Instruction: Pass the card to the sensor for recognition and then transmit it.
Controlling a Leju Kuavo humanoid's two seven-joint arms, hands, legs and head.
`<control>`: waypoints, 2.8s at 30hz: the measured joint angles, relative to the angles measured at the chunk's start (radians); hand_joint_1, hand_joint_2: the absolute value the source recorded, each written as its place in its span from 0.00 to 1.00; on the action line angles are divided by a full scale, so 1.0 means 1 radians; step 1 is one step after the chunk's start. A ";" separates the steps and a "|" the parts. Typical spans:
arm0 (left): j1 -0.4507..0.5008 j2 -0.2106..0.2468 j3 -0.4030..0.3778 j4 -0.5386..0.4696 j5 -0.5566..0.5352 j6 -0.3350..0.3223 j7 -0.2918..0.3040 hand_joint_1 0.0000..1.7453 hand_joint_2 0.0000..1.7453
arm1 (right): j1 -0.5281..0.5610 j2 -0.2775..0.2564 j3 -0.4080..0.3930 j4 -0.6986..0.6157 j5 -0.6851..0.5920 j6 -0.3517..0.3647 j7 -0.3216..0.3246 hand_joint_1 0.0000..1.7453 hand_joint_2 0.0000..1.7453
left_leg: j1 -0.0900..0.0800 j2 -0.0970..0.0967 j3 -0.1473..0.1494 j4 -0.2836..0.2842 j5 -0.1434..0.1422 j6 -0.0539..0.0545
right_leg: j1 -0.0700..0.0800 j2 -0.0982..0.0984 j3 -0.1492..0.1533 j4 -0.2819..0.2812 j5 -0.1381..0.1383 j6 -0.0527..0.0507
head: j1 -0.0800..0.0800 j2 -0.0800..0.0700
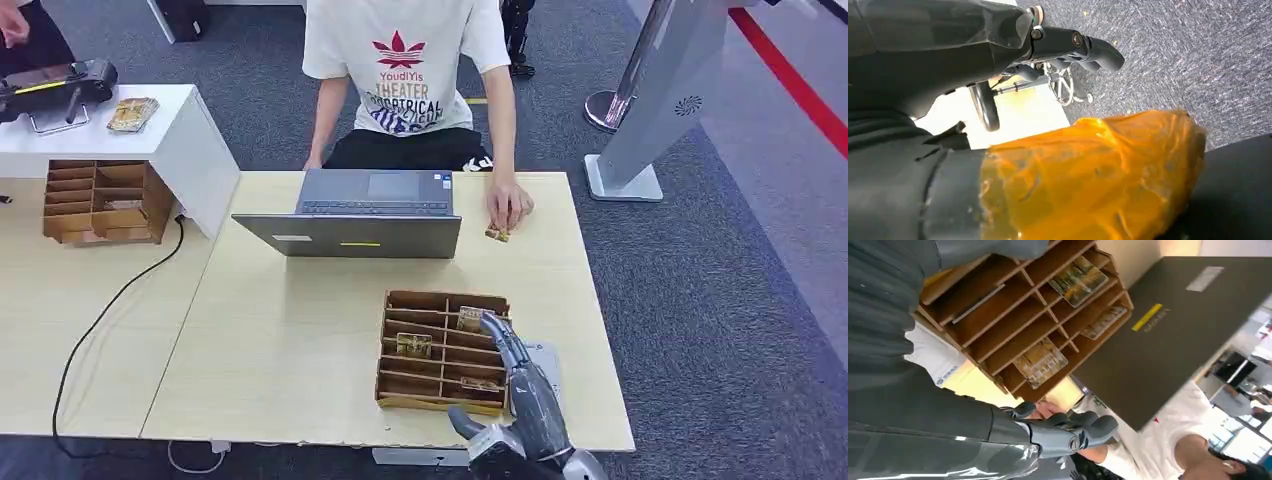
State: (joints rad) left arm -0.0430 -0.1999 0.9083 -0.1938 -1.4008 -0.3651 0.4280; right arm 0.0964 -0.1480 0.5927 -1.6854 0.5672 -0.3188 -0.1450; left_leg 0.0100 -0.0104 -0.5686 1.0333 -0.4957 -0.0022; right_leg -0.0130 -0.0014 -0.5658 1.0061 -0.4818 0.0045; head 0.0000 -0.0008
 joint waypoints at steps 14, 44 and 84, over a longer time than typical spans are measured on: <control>-0.001 -0.002 0.005 0.000 -0.013 0.002 0.000 0.00 0.00 | -0.014 -0.030 0.055 0.092 0.282 -0.162 0.120 0.18 1.00 | 0.000 0.000 0.000 0.000 0.000 0.000 | 0.000 0.000 0.000 0.000 0.000 0.000 | 0.000 0.000; -0.001 -0.003 0.007 0.000 -0.024 0.001 0.000 0.00 0.00 | -0.028 -0.042 0.054 0.187 0.405 -0.218 0.185 0.28 1.00 | 0.000 0.000 0.000 0.000 0.000 0.000 | 0.000 0.000 0.000 0.000 0.000 0.000 | 0.000 0.000; -0.002 -0.002 0.009 0.000 -0.036 -0.001 0.000 0.00 0.00 | -0.071 -0.040 0.053 0.269 0.395 -0.188 0.185 0.99 1.00 | 0.000 0.000 0.000 0.000 0.000 0.000 | 0.000 0.000 0.000 0.000 0.000 0.000 | 0.000 0.000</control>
State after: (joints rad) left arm -0.0449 -0.2022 0.9174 -0.1938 -1.4370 -0.3662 0.4284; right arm 0.0258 -0.1877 0.6462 -1.4164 0.9625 -0.5066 0.0397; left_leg 0.0098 -0.0106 -0.5687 1.0333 -0.4957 -0.0022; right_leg -0.0132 -0.0015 -0.5657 1.0061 -0.4817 0.0045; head 0.0004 -0.0008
